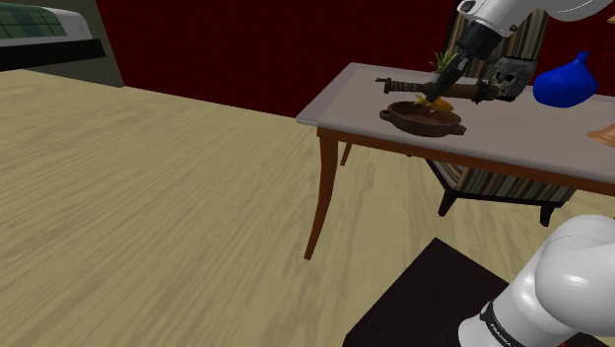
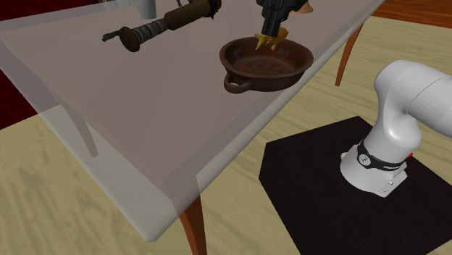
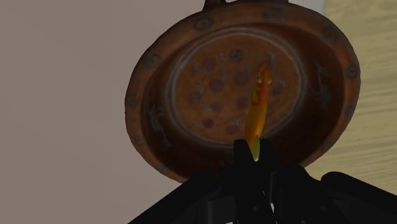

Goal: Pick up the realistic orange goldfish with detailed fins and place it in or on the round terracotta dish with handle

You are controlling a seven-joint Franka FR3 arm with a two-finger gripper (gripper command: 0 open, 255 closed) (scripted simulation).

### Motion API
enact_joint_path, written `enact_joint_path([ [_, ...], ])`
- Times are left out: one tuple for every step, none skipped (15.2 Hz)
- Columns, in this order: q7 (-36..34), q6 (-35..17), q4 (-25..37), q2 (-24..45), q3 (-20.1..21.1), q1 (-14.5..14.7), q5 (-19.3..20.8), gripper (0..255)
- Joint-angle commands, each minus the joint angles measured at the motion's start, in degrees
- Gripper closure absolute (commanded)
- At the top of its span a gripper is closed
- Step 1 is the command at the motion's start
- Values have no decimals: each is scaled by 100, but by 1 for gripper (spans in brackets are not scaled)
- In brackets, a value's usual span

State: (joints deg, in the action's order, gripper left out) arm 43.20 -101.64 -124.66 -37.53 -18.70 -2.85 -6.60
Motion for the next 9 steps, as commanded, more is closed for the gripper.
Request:
enact_joint_path([
  [0, 0, 0, 0, 0, 0, 0, 0],
  [0, 0, 0, 0, 0, 0, 0, 0],
  [0, 0, 0, 0, 0, 0, 0, 0],
  [0, 0, 0, 0, 0, 0, 0, 0],
  [0, 0, 0, 0, 0, 0, 0, 0],
  [0, 0, 0, 0, 0, 0, 0, 0],
  [-3, 191, 195, 5, -19, -2, 10, 0],
  [-5, 382, 398, 19, -40, -1, 17, 0],
  [-5, 573, 609, 41, -63, 1, 23, 0],
])
